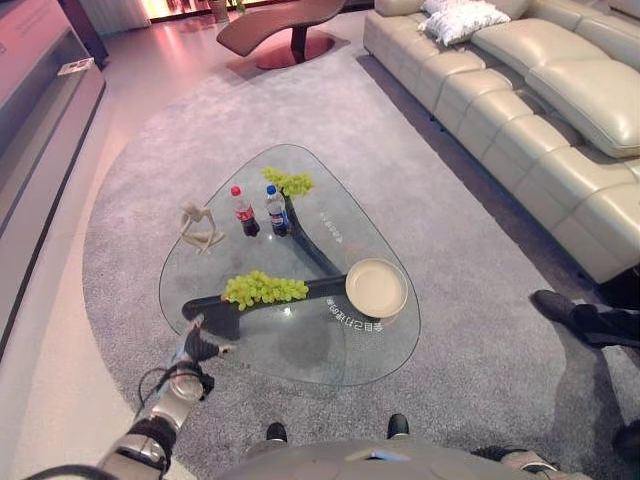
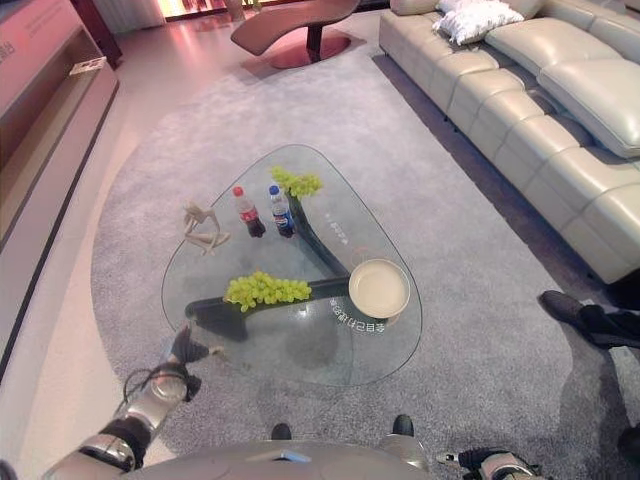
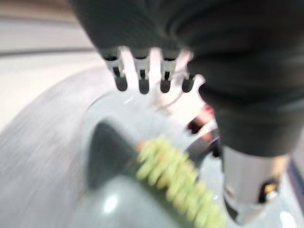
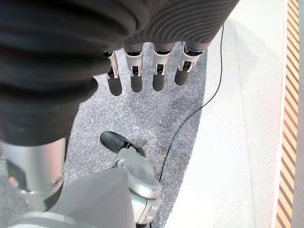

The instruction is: Pick up fruits into the plate

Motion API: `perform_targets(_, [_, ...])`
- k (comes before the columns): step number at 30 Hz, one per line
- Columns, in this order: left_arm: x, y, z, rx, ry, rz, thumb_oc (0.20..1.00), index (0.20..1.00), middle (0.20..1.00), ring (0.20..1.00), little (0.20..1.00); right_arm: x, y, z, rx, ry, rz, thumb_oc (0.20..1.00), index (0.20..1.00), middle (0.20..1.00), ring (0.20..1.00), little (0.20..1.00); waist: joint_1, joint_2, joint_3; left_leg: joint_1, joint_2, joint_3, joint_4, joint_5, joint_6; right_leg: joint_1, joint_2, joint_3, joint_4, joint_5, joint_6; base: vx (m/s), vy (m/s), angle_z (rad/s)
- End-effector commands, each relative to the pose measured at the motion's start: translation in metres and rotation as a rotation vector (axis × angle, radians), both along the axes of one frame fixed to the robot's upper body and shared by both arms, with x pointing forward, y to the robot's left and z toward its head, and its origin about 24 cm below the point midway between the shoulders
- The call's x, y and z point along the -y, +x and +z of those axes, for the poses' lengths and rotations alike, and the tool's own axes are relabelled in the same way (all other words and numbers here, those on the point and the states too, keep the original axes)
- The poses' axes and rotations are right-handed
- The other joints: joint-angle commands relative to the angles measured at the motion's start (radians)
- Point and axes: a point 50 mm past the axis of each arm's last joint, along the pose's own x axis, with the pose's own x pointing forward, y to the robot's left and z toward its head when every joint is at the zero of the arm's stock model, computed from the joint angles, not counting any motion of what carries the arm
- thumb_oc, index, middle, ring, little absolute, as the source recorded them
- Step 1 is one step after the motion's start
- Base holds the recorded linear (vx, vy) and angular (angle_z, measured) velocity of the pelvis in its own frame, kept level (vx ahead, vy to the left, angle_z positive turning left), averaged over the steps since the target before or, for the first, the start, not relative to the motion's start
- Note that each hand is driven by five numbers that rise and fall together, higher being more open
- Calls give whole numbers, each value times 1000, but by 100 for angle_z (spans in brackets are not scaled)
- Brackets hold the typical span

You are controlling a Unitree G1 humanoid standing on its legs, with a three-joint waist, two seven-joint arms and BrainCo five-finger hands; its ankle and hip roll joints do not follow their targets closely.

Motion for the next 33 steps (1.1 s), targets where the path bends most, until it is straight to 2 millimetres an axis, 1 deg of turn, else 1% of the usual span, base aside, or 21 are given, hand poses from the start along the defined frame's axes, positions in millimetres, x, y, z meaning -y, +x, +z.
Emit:
perform_targets(1, [-9, 45, 50, 164, 203, -95, 1000, 1000, 1000, 1000, 1000, 4, 22, 6, 43, -36, 48, 1000, 1000, 1000, 1000, 1000, -11, -17, 45, -18, -39, -79, 24, -107, 42, 12, 40, 83, 78, -126, -18, -35, 16, -9])
perform_targets(2, [-8, 49, 57, 176, 241, -127, 1000, 1000, 1000, 1000, 1000, 4, 23, 6, 47, -38, 50, 1000, 1000, 1000, 1000, 1000, -12, -16, 49, -23, -39, -78, 25, -107, 42, 7, 40, 84, 80, -125, -18, -87, 22, -12])
perform_targets(3, [-7, 65, 79, 219, 344, -193, 1000, 1000, 1000, 1000, 1000, 7, 29, 9, 67, -46, 61, 1000, 1000, 1000, 1000, 1000, -19, -14, 69, -41, -39, -75, 29, -103, 42, -15, 40, 89, 88, -124, -20, -138, 29, -8])
perform_targets(4, [-7, 76, 96, 244, 406, -227, 1000, 1000, 1000, 1000, 1000, 9, 36, 11, 88, -52, 66, 1000, 1000, 1000, 1000, 1000, -24, -11, 85, -57, -39, -73, 32, -98, 42, -33, 41, 94, 94, -122, -21, -148, 30, -7])
perform_targets(5, [-7, 79, 101, 255, 424, -236, 1000, 1000, 1000, 1000, 1000, 10, 39, 12, 94, -54, 68, 1000, 1000, 1000, 1000, 1000, -27, -11, 90, -63, -39, -72, 34, -97, 42, -40, 41, 95, 97, -121, -22, -118, 26, -4])
perform_targets(8, [-5, 97, 128, 290, 590, -303, 1000, 1000, 1000, 1000, 1000, 13, 56, 19, 136, -65, 87, 1000, 1000, 1000, 1000, 1000, -43, -7, 128, -98, -42, -65, 44, -91, 41, -81, 45, 108, 110, -115, -27, -96, 27, -4])
perform_targets(10, [-5, 104, 137, 291, 660, -321, 1000, 1000, 1000, 1000, 1000, 15, 63, 23, 154, -72, 91, 1000, 1000, 1000, 1000, 1000, -51, -6, 146, -115, -44, -61, 53, -89, 41, -98, 46, 115, 117, -113, -30, -74, 30, -6])
perform_targets(13, [-10, 116, 157, 288, 842, -345, 1000, 1000, 1000, 1000, 1000, 19, 81, 31, 207, -87, 102, 1000, 1000, 1000, 1000, 1000, -69, -7, 194, -161, -47, -50, 78, -85, 39, -147, 50, 124, 136, -106, -35, -114, 34, -8])
perform_targets(16, [-15, 120, 166, 271, 924, -349, 1000, 1000, 1000, 1000, 1000, 21, 89, 36, 230, -96, 111, 1000, 1000, 1000, 1000, 1000, -79, -13, 227, -184, -51, -42, 93, -83, 37, -171, 53, 130, 144, -101, -37, -63, 18, -12])
perform_targets(19, [-20, 126, 175, 249, 963, -332, 1000, 1000, 1000, 1000, 1000, 24, 95, 40, 258, -105, 98, 1000, 1000, 1000, 1000, 1000, -89, -25, 260, -211, -54, -32, 105, -82, 36, -198, 57, 137, 149, -95, -38, -71, -4, -8])
perform_targets(26, [-29, 133, 182, 209, 871, -227, 1000, 1000, 1000, 1000, 1000, 32, 98, 46, 279, -135, 67, 1000, 1000, 1000, 1000, 1000, -110, -48, 320, -289, -55, -15, 155, -80, 32, -274, 65, 148, 172, -80, -41, -59, -1, -6])
perform_targets(29, [-37, 136, 185, 128, 842, -175, 1000, 1000, 1000, 1000, 1000, 36, 105, 52, 302, -150, 71, 1000, 1000, 1000, 1000, 1000, -120, -56, 350, -343, -55, -8, 182, -76, 32, -333, 72, 153, 199, -76, -44, -60, 36, -4])
perform_targets(33, [-42, 137, 189, 114, 779, -104, 1000, 1000, 1000, 1000, 1000, 37, 114, 57, 340, -156, 70, 1000, 1000, 1000, 1000, 1000, -125, -65, 375, -394, -61, -14, 219, -75, 34, -388, 80, 155, 240, -80, -50, -23, 16, -1])
